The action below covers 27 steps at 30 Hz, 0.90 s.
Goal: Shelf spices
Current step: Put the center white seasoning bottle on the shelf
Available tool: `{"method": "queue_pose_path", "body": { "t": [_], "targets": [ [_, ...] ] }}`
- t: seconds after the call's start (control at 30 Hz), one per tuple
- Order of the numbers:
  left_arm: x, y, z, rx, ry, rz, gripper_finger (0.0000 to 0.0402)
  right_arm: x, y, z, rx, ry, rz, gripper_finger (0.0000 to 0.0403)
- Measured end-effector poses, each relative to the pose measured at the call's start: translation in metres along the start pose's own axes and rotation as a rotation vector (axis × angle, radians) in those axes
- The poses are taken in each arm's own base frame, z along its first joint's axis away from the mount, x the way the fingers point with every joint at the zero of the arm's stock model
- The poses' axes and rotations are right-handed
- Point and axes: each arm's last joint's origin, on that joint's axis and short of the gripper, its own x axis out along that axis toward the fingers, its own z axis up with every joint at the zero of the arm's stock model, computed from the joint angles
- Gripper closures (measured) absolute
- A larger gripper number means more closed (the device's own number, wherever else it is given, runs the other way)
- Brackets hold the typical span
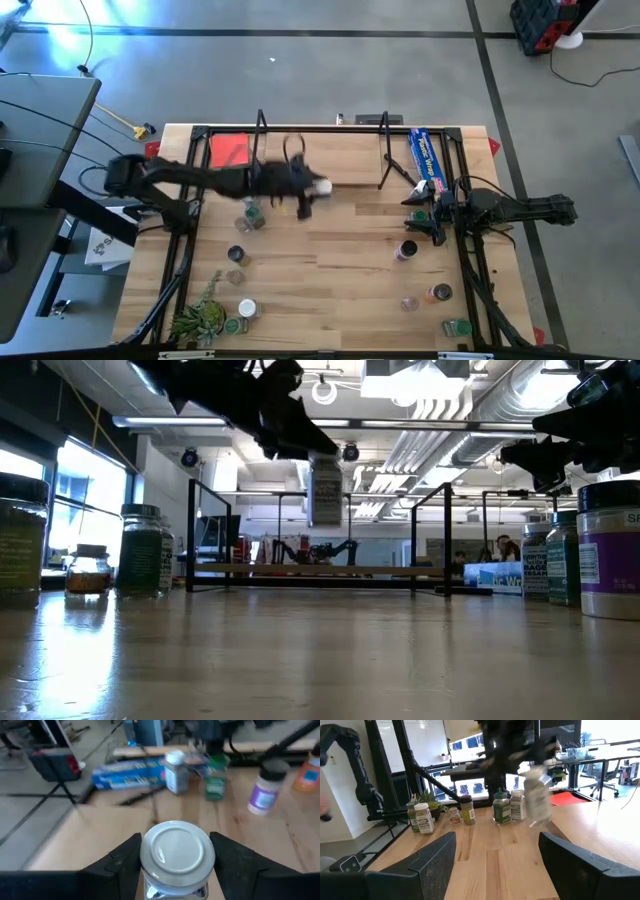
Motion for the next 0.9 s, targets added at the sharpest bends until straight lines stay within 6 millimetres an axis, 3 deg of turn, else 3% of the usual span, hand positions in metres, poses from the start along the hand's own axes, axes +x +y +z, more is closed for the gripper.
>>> {"method": "queue_pose_path", "body": {
  "t": [0.1, 0.2, 0.4, 0.67, 0.9],
  "targets": [
    [-0.002, 0.048, 0.013, 0.027, 0.020, -0.029, 0.0204, 0.000, 0.000, 0.000, -0.002, 0.000, 0.000, 0.0123],
    [0.006, 0.088, 0.012, 0.056, 0.069, -0.120, 0.0204, 0.000, 0.000, 0.000, 0.000, 0.000, 0.000, 0.0123],
    [0.014, 0.147, 0.010, 0.075, 0.165, -0.114, 0.0204, 0.000, 0.000, 0.000, -0.001, 0.000, 0.000, 0.0123],
    [0.002, 0.182, -0.007, 0.069, 0.238, -0.085, 0.0204, 0.000, 0.000, 0.000, -0.001, 0.000, 0.000, 0.0123],
    [0.019, 0.191, -0.033, -0.006, 0.314, -0.089, 0.0204, 0.000, 0.000, 0.000, 0.000, 0.000, 0.000, 0.0123]
  ]
}}
